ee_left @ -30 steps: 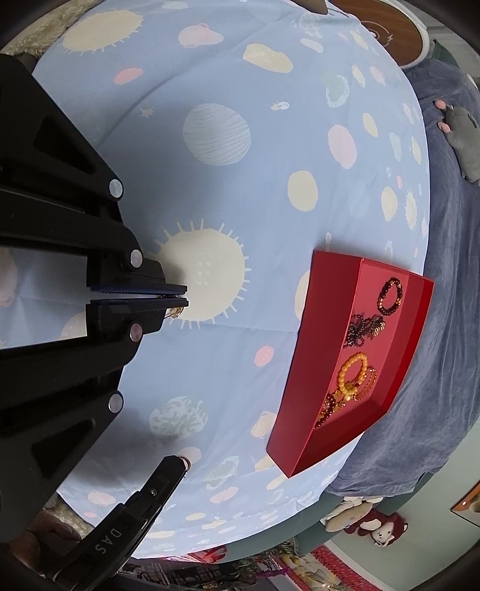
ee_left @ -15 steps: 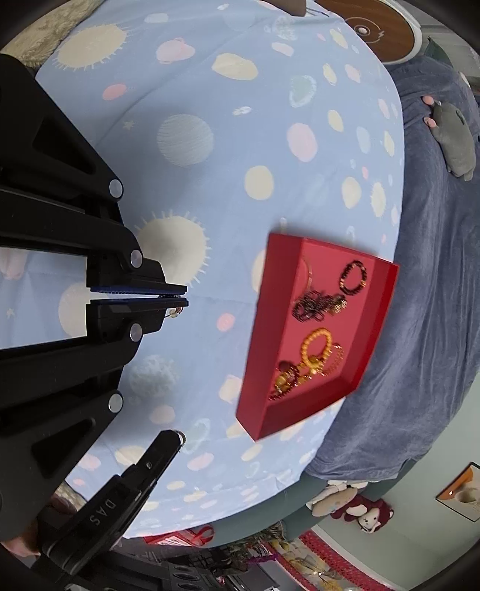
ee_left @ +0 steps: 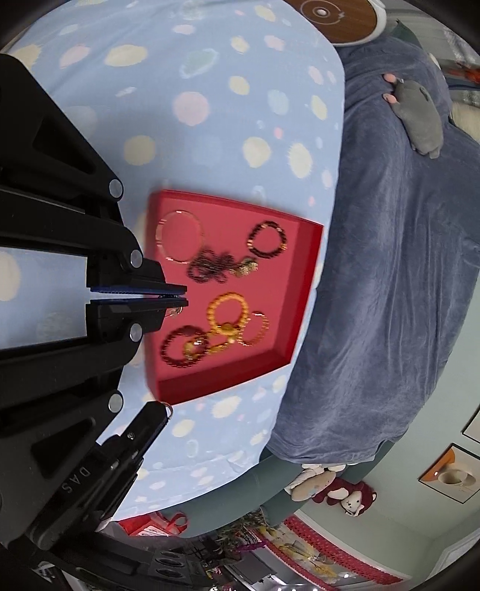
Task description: Organize jewelry
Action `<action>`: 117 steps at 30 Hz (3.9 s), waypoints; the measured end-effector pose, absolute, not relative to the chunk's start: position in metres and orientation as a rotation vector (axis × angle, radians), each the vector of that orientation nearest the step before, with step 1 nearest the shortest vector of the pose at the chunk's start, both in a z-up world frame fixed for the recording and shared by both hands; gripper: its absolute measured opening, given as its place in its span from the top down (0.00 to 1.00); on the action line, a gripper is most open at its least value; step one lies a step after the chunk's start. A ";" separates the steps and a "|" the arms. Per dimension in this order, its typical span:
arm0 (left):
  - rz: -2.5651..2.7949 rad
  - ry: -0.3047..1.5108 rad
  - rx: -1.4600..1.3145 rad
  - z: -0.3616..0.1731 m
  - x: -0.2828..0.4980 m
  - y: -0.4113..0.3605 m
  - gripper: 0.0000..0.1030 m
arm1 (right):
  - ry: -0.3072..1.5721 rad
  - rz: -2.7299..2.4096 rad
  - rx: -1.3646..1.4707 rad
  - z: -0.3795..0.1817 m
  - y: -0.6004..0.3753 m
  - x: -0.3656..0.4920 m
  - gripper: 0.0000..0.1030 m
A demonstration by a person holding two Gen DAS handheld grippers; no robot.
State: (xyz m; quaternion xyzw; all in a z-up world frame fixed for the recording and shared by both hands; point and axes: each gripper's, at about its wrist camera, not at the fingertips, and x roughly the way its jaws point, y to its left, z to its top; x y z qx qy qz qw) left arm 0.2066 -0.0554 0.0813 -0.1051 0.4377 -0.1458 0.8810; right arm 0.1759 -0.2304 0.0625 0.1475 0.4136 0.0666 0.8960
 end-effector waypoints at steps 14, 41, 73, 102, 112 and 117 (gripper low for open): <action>-0.283 0.947 -0.168 0.054 0.265 -0.072 0.99 | 0.883 0.153 0.274 0.042 -0.215 0.234 0.95; -0.222 1.018 -0.197 0.010 0.296 -0.060 0.93 | 0.979 0.165 0.269 0.001 -0.203 0.263 0.89; -0.266 1.106 -0.097 -0.004 0.150 -0.050 0.88 | 1.059 0.143 0.309 -0.004 -0.197 0.130 0.89; -0.149 1.043 -0.026 0.050 0.080 -0.044 0.38 | 0.993 -0.030 0.214 0.056 -0.202 0.054 0.46; -0.110 1.050 -0.027 0.049 0.073 -0.038 0.36 | 0.986 -0.086 0.213 0.059 -0.206 0.044 0.26; -0.085 1.058 -0.038 0.048 0.071 -0.033 0.30 | 0.984 -0.091 0.210 0.060 -0.207 0.041 0.18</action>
